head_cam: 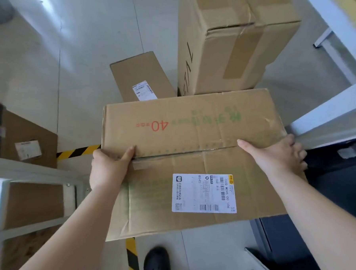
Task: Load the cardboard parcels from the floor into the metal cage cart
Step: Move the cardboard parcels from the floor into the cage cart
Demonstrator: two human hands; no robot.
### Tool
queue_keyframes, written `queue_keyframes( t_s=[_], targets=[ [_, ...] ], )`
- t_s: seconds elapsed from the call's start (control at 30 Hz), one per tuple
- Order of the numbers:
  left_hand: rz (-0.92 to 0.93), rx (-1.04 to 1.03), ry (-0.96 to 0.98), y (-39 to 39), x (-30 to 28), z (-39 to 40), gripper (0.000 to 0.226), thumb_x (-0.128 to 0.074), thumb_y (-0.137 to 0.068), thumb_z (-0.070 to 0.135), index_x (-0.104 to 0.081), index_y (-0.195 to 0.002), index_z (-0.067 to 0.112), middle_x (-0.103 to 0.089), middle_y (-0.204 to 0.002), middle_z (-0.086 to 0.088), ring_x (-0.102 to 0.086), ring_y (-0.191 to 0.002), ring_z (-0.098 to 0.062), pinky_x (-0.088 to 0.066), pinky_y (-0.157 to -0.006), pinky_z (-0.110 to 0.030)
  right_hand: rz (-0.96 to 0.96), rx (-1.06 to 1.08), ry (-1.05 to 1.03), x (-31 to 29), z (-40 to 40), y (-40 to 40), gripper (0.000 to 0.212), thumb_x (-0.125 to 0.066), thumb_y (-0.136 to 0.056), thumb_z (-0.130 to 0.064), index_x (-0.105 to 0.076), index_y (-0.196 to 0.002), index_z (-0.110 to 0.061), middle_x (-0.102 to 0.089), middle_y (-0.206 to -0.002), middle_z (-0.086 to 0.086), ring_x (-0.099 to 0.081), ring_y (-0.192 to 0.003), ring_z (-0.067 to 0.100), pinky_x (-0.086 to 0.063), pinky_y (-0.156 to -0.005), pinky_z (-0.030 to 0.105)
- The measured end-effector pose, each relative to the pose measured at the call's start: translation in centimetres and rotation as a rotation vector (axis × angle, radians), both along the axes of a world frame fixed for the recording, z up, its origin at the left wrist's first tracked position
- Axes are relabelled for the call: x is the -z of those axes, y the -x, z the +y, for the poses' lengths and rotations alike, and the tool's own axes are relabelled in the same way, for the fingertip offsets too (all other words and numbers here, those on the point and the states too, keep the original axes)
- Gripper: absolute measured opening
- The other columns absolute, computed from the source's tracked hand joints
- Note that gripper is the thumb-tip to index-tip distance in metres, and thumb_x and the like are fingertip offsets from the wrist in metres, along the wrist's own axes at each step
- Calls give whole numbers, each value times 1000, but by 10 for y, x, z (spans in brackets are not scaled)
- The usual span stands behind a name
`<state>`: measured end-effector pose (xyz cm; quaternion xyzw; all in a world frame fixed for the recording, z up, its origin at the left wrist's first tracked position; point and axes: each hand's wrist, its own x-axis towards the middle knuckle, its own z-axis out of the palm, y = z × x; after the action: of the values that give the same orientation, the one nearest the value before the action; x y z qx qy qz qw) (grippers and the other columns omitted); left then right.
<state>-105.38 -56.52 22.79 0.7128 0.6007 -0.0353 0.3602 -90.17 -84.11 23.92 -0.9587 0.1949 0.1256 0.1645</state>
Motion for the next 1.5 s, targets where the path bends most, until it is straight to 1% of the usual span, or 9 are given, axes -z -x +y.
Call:
queue_keyframes(
  t_s=[0.13,0.27,0.57,0.7,0.8,0.97,1.2,1.33,1.5],
  targets=[
    [-14,-16,-50,9,-21,5,84,-67,-76,58,-36,-135,7,-52,-131,-13,-54,-117,-36,-44,-82,-43,7,69,-83,-20,1,7,112,-76,-56,-67,-35,-134,2,-36,-141,20,-31,-132,35,-29,-104,48],
    [-49,-32,-100,30,-78,13,85,-67,-75,59,-37,-136,8,-53,-131,-12,-54,-116,-36,-45,-84,-43,-33,74,-150,-69,8,32,106,-78,-57,-63,-38,-133,-1,-37,-140,20,-32,-131,36,-30,-104,50],
    [-214,-162,-251,131,-294,0,77,-67,-76,58,-43,-129,7,-56,-129,-13,-53,-119,-35,-42,-93,-44,-193,-57,-330,-283,16,105,106,-80,-56,-61,-38,-135,-4,-38,-139,19,-34,-131,36,-29,-106,49],
    [-348,-203,-349,175,-401,-8,71,-67,-73,60,-47,-120,10,-59,-123,-10,-57,-113,-33,-43,-89,-41,-286,-121,-429,-381,15,137,107,-79,-57,-63,-38,-135,-3,-38,-141,21,-34,-132,36,-29,-106,47],
    [-414,-238,-440,213,-478,-9,73,-65,-74,61,-45,-124,11,-58,-123,-7,-56,-114,-32,-40,-86,-38,-373,-160,-540,-451,22,161,105,-80,-56,-61,-38,-134,-3,-37,-142,19,-32,-133,34,-29,-107,48],
    [-556,-334,-580,293,-563,-9,74,-66,-73,61,-45,-125,12,-58,-122,-4,-56,-112,-30,-44,-94,-43,-466,-267,-688,-531,46,215,107,-78,-58,-63,-36,-137,-4,-35,-144,18,-31,-134,34,-28,-109,49],
    [-600,-518,-723,463,-614,-8,75,-66,-70,64,-46,-124,17,-58,-126,-1,-57,-115,-28,-44,-90,-40,-438,-471,-860,-568,104,344,103,-78,-60,-61,-36,-135,-3,-36,-141,18,-32,-132,35,-30,-106,50],
    [-592,-667,-789,593,-613,-10,75,-67,-70,64,-45,-123,16,-59,-123,-3,-58,-111,-28,-47,-92,-42,-387,-646,-920,-573,157,444,103,-79,-59,-60,-37,-134,-2,-35,-141,18,-32,-132,36,-29,-106,50],
    [-578,-856,-829,735,-592,-17,70,-67,-76,57,-44,-125,13,-56,-127,-4,-55,-116,-26,-40,-87,-34,-337,-851,-965,-563,223,567,103,-80,-58,-59,-38,-133,-3,-37,-140,18,-33,-132,36,-29,-107,48]
  ],
)
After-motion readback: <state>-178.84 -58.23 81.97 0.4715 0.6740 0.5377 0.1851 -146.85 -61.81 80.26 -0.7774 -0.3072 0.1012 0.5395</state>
